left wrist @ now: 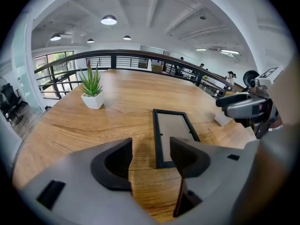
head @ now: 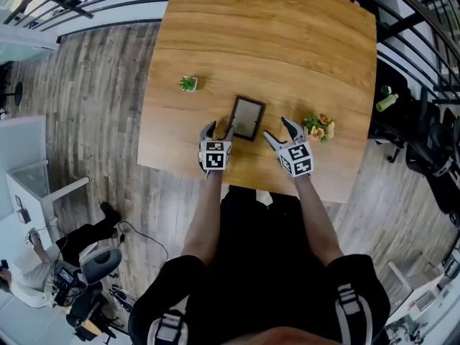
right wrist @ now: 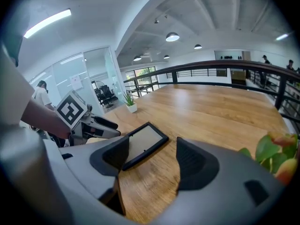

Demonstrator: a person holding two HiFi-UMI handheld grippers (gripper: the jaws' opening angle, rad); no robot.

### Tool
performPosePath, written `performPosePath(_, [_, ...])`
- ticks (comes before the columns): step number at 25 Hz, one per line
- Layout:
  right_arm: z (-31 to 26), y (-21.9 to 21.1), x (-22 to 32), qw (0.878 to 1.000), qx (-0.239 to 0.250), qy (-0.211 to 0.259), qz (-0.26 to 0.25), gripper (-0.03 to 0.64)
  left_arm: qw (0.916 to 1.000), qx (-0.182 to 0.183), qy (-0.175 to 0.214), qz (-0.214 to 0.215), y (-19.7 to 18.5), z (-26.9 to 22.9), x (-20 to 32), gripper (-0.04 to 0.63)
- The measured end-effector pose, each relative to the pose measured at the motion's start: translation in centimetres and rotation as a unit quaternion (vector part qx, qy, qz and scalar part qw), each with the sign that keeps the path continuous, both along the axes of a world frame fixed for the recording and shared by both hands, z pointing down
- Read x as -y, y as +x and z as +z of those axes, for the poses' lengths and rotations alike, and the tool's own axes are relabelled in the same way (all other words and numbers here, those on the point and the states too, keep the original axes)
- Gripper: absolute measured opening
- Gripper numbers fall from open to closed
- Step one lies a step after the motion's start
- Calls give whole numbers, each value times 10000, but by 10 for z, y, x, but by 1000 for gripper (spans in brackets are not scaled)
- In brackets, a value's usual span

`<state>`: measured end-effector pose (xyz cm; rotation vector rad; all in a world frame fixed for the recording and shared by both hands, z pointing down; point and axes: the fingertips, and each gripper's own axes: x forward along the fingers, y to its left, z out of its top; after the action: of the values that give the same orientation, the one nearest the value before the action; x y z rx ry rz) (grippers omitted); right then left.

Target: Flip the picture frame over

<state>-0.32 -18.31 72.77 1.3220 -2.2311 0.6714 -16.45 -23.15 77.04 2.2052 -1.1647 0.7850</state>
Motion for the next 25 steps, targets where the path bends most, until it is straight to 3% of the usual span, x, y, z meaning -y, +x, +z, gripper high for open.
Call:
performPosePath(11, [12,11,-7,9998,-25,-170,53,310,9993,343,-163,68,-1,26,0,253])
performPosePath(25, [10,16,-7,9998,-16,-171,55,307,9985,502,-186,124,-2,31,0,239])
